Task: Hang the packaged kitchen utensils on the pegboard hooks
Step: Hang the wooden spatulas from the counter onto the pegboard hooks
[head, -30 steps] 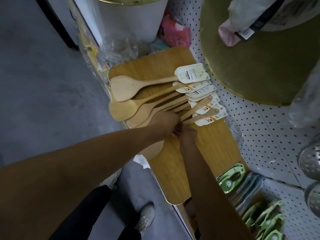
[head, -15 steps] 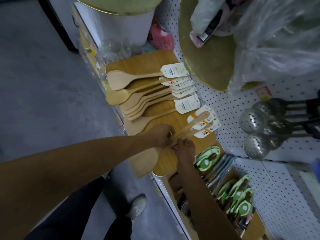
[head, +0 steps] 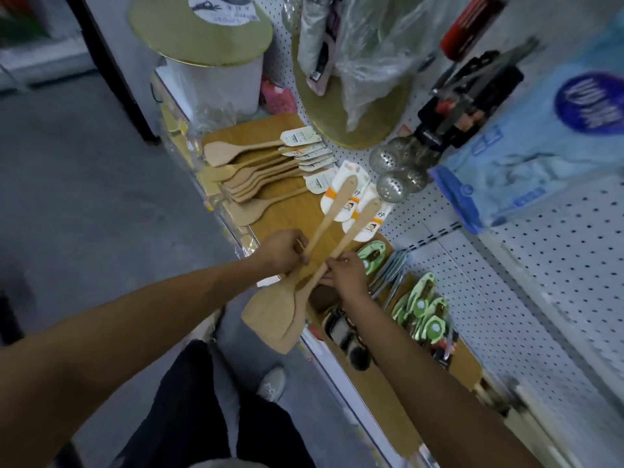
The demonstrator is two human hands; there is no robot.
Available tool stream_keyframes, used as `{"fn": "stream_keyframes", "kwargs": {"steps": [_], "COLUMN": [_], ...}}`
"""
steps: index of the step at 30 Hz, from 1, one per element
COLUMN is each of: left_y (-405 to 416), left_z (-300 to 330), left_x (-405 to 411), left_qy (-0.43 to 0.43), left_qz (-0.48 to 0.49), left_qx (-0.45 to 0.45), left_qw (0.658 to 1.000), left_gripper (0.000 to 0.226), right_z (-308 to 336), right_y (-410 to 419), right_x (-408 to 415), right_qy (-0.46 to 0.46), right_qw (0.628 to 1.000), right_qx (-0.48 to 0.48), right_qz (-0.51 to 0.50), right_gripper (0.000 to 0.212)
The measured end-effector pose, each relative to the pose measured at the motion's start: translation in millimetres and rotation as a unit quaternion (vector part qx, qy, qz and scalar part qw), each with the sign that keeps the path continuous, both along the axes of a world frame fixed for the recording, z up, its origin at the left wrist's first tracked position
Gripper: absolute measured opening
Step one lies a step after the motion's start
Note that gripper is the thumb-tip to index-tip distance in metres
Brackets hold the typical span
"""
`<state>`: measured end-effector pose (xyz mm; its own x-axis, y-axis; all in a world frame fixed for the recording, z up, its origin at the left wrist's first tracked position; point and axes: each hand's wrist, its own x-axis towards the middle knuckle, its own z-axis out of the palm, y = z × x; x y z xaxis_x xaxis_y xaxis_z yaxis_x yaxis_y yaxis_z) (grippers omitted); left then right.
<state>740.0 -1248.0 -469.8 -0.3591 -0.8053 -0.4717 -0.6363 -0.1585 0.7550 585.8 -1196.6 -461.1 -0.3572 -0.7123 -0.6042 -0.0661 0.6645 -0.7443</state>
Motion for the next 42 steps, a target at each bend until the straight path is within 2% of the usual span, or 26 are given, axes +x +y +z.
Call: {"fn": "stream_keyframes", "kwargs": {"steps": [3,6,10,15,20,24,28,31,33,36,38,40,42], "left_y": [33,62,101,145,186,228,268,300,322,355,379,402,427], "left_z": [27,48,66,77,94,113,128,137,144,158,167,172,178], "left_x": [-5,-11,-18,-29,-45,-68,-97,-121,-139,-167,-189,-212,-236], "left_qy": [0.016,0.030,0.028,0.022,0.008,0.054,0.095,0.112,0.122,0.132,0.147,0.160,0.182], "left_qz": [0.005,0.004,-0.010,-0.062,-0.164,-0.232,-0.308,-0.340,-0.372,-0.413,-0.431,-0.436,-0.434], "left_qx": [0.016,0.038,0.057,0.049,0.027,0.020,-0.009,-0.030,-0.057,-0.118,-0.136,-0.149,-0.162], "left_qw": [1.000,0.999,0.998,0.997,0.986,0.971,0.947,0.933,0.919,0.893,0.880,0.873,0.868], "left_gripper": [0.021,0.019,0.022,0.025,0.025,0.031,0.012,0.016,0.012,0.021,0.023,0.012,0.021], "right_z": [23,39,55,68,94,110,126,140,150,165,172,178,180], "right_y": [34,64,106,163,231,291,354,399,427,466,490,514,541], "right_x": [-10,-18,-25,-34,-50,-67,-86,-102,-114,-135,-152,-172,-196], "right_qy": [-0.003,-0.023,-0.025,0.003,0.038,0.081,0.095,0.089,0.118,0.153,0.172,0.190,0.193], "right_qw": [1.000,0.999,0.997,0.999,0.999,0.993,0.982,0.971,0.960,0.945,0.938,0.933,0.930], "right_qx": [-0.006,0.003,0.017,-0.006,-0.037,-0.061,-0.099,-0.137,-0.160,-0.186,-0.190,-0.195,-0.206], "right_qz": [0.029,0.046,0.069,0.045,-0.010,-0.057,-0.127,-0.176,-0.198,-0.220,-0.233,-0.235,-0.237], "right_gripper": [0.004,0.010,0.003,0.016,0.025,0.015,0.020,0.017,0.022,0.020,0.024,0.024,0.021]}}
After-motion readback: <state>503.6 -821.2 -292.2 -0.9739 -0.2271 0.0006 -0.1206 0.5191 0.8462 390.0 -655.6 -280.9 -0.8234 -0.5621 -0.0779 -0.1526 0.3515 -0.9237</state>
